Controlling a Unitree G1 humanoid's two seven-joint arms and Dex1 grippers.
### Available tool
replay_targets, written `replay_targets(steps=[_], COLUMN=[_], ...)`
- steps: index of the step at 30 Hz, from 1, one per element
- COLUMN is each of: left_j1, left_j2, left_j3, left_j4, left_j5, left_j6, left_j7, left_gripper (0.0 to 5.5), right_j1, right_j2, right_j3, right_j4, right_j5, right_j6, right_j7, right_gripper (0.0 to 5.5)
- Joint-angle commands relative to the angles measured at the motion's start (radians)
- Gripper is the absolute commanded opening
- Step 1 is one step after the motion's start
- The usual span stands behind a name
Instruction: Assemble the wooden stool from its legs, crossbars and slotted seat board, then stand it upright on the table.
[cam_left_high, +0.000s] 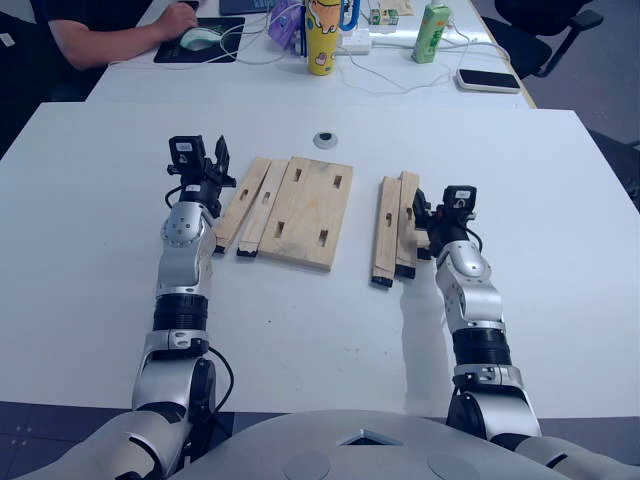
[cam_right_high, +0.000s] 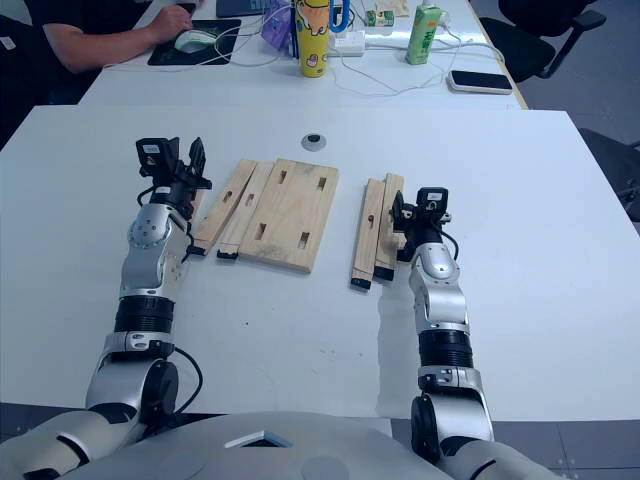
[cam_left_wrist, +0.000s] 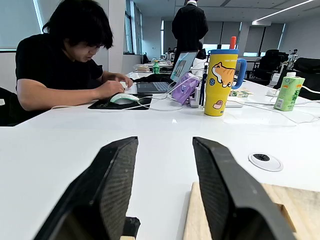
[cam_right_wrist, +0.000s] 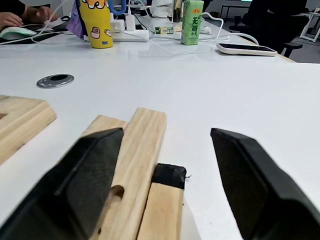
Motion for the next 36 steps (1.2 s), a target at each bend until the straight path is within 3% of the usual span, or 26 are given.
replay_targets(steps=[1, 14, 20, 25, 31, 36], left_j1=[0.012, 0.084, 0.098, 0.103, 0.083, 0.057], left_j2=[0.005, 0.002, 0.0, -0.004, -0.001, 0.003], left_j3=[-0.029, 0.014, 0.019, 0.014, 0.012, 0.008], left_j4=[-0.007, -0.055, -0.079, -0.098, -0.114, -0.112], left_j5=[0.027, 0.012, 0.01, 0.012, 0.01, -0.009], left_j6=[-0.01, -0.015, -0.007, 0.003, 0.026, 0.043], left_j7=[-0.013, 0.021, 0.03, 0.032, 0.029, -0.003], left_gripper=[2.03, 2.03, 2.03, 2.03, 2.03, 2.03], right_j1=[0.014, -0.011, -0.003, 0.032, 0.028, 0.034], right_j2=[-0.03, -0.097, -0.137, -0.136, -0.08, -0.079], right_j3=[-0.03, 0.011, 0.055, 0.075, 0.044, 0.048], right_j4=[-0.048, -0.104, -0.15, -0.24, -0.285, -0.259], right_j5=[0.014, 0.085, 0.045, 0.039, 0.076, 0.063], right_j6=[0.081, 0.402, 0.536, 0.762, 0.924, 0.899], right_j7=[-0.001, 0.154, 0.152, 0.107, 0.084, 0.079], right_gripper=[3.25, 3.25, 3.25, 3.25, 2.35, 1.52])
